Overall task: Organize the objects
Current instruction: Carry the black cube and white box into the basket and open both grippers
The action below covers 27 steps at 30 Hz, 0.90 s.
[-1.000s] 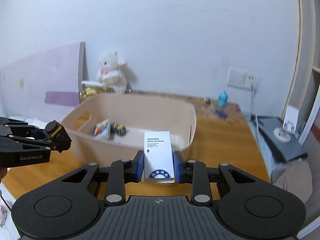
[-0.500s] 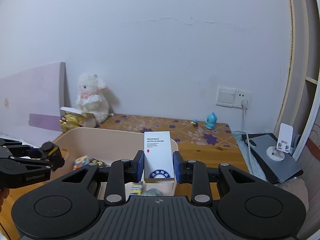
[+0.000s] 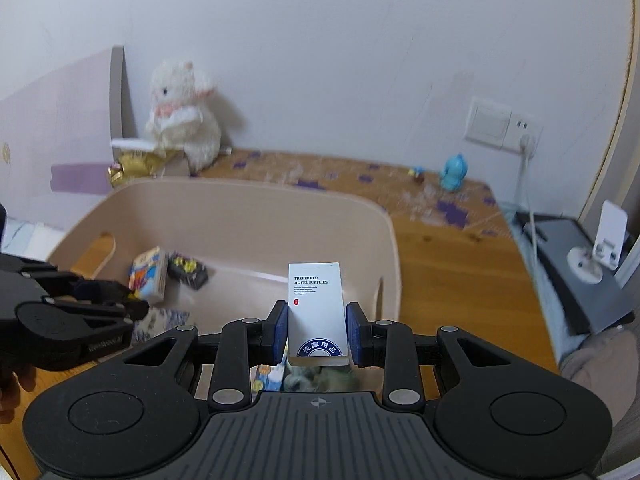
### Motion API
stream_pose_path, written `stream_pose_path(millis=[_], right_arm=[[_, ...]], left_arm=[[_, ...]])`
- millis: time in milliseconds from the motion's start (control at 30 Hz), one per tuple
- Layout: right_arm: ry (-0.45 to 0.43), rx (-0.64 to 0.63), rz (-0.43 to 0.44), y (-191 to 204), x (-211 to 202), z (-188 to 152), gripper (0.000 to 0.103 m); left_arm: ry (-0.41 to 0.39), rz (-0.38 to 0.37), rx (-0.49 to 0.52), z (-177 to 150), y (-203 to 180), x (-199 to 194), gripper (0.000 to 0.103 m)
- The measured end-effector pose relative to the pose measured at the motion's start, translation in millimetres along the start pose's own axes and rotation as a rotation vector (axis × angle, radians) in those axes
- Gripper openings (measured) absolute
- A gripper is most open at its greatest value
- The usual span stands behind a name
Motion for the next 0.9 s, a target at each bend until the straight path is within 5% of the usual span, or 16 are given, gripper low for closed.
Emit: stream_pose_path(millis=[67, 133, 200, 500, 900], right_arm=[[0.018, -0.002, 0.000, 1.9, 5.9, -4.4, 0.029], [0.033, 0.005, 0.002, 2.5, 8.5, -7.8, 0.040], [0.038, 0.019, 0.013, 2.2, 6.8, -10.1, 0.057], [-0.055, 0.044, 0.007, -0.8, -46.3, -13.2, 0.097], [-0.087, 0.027, 0.018, 10.2, -107.0, -45.8, 0.103]], left_arm=[[0.012, -0.009, -0.011, -2.0, 2.0, 1.8, 0.034], [0.021, -0.019, -0.023, -2.9, 3.7, 0.1, 0.036], [0.022, -0.026, -0.036, -2.1, 4.7, -3.4, 0.062], [-0.097, 0.009, -0.008, 0.1, 0.3, -56.8, 0.092], [-0.130, -0.007, -0.035, -34.4, 4.6, -112.8, 0.093]])
Point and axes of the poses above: each gripper's, at about its wrist camera, not at the fingertips, and x roughly the way its jaws point, y to its left, z to its top, the point moved 6 cm from there along x, roughly the way its jaws point, and after that the axes turned 7 degrees about y, right-handed, at the moved point
